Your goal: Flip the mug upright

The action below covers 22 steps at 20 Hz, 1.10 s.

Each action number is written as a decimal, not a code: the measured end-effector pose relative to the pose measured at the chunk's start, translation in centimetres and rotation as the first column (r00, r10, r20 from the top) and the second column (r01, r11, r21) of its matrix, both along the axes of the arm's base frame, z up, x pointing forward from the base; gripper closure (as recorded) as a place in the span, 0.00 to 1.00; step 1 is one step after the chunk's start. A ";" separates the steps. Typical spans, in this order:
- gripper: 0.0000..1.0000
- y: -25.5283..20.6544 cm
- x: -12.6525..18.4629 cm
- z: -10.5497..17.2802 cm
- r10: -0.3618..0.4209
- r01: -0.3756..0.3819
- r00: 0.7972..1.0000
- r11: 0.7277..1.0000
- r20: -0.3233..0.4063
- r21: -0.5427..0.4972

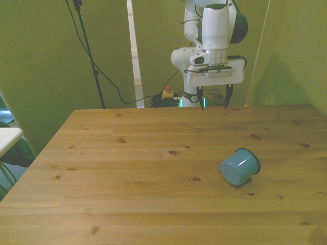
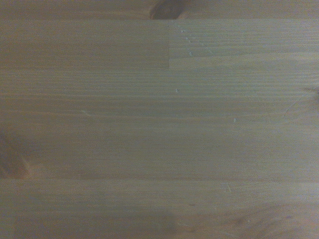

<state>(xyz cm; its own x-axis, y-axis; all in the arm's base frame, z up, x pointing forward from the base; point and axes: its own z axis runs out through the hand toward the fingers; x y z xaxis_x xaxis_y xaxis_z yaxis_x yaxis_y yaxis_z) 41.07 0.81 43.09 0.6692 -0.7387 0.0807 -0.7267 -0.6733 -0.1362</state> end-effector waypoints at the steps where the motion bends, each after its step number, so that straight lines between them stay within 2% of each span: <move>1: 0.00 0.0 0.0 0.0 0.003 -0.003 1.000 1.000 -0.001 -0.003; 4: 0.00 -0.2 0.4 0.2 0.032 -0.032 0.999 0.998 0.003 -0.046; 7: 0.00 -0.6 2.3 1.4 0.050 -0.047 0.998 0.992 0.028 -0.113; 13: 0.00 1.5 9.0 2.5 0.056 -0.030 0.994 0.964 0.092 -0.266; 16: 0.00 3.6 12.3 1.8 0.054 -0.020 0.993 0.953 0.107 -0.301; 17: 0.00 5.0 14.6 0.8 0.033 -0.007 0.996 0.956 0.084 -0.293; 22: 0.00 6.9 15.6 0.9 0.096 -0.038 0.985 0.928 0.141 -0.370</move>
<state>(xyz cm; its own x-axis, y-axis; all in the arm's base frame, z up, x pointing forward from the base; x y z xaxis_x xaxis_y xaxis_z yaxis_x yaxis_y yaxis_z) 56.69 7.74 44.03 0.6737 -0.5920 0.4423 -0.6679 -0.7439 0.0216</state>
